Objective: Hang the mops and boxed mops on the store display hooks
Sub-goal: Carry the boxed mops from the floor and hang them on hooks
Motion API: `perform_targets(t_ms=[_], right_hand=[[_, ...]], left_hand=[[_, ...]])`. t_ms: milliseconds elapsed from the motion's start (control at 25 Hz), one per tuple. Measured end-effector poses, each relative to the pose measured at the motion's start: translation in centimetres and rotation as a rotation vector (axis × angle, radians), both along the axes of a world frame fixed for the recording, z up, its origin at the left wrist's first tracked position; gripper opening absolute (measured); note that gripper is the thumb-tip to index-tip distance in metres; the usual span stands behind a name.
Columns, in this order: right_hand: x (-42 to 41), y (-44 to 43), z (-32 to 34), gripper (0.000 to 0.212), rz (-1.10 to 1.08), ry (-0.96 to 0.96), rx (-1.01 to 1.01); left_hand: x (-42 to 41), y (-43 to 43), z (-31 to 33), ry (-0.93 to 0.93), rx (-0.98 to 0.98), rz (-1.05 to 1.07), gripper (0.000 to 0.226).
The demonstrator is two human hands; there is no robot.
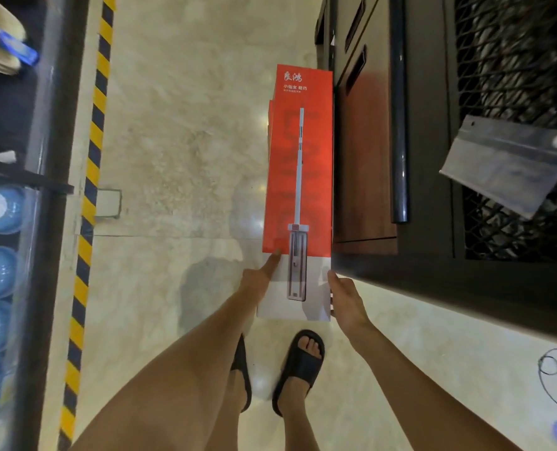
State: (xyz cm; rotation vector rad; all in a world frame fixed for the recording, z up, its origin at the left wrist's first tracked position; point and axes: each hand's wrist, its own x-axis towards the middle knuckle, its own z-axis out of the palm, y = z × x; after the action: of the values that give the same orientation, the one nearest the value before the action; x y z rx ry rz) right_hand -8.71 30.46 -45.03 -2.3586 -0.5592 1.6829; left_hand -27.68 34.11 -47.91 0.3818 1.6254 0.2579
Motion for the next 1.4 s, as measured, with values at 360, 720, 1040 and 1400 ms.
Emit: perform_targets(t_ms=[360, 720, 1040, 1400], right_hand=[[-1.2, 0.0, 4.7, 0.034, -0.079, 0.078, 0.068], [-4.0, -0.2, 15.0, 0.036, 0.1, 0.197, 0.02], [-6.5, 5.9, 28.1, 0.039, 0.019, 0.293, 0.187], [-8.9, 11.0, 37.4, 0.098, -0.09, 0.475, 0.313]], left_hand=[[-1.3, 0.4, 5.3, -0.13, 0.127, 0.037, 0.05], [-5.9, -3.4, 10.3, 0.018, 0.129, 0.047, 0.109], [-7.5, -7.3, 29.8, -0.042, 0.283, 0.129, 0.016], [-7.7, -12.4, 40.5, -0.091, 0.395, 0.181, 0.064]])
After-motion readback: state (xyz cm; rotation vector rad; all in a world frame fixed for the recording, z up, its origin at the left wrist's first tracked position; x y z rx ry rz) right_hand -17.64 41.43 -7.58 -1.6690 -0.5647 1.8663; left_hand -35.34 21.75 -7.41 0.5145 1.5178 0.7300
